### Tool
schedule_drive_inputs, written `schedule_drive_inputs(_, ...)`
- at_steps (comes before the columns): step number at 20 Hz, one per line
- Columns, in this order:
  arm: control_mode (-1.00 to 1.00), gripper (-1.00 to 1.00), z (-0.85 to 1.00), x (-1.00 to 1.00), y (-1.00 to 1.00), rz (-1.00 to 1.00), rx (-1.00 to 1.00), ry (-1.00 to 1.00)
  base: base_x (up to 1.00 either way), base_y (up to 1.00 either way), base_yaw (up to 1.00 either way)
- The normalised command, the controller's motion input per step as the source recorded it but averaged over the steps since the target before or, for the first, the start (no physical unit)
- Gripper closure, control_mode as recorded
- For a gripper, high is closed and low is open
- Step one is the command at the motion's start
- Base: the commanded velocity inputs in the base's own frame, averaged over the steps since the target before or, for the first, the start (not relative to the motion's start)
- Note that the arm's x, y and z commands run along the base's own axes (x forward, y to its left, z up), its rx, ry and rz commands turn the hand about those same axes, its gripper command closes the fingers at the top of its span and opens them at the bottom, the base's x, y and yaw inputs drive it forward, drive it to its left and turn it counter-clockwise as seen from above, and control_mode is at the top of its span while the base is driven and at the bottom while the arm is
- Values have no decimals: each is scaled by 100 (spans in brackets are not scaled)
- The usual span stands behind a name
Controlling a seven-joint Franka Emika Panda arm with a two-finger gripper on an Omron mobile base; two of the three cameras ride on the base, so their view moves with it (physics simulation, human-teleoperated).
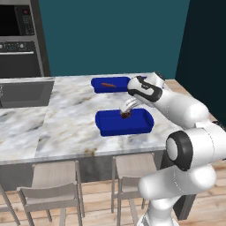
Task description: Take the cupcakes from the fridge and place them on the empty tray on the dining counter.
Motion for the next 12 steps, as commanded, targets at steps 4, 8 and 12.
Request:
schedule_drive_inputs(4, -100, 100, -28, 31, 19, 10, 3, 0, 0, 0, 0)
schedule_drive_inputs(8, -100, 100, -33, 41, 19, 6, 3, 0, 0, 0, 0)
schedule_drive_inputs(12, -100, 100, -34, 38, 6, 3, 3, 0, 0, 0, 0)
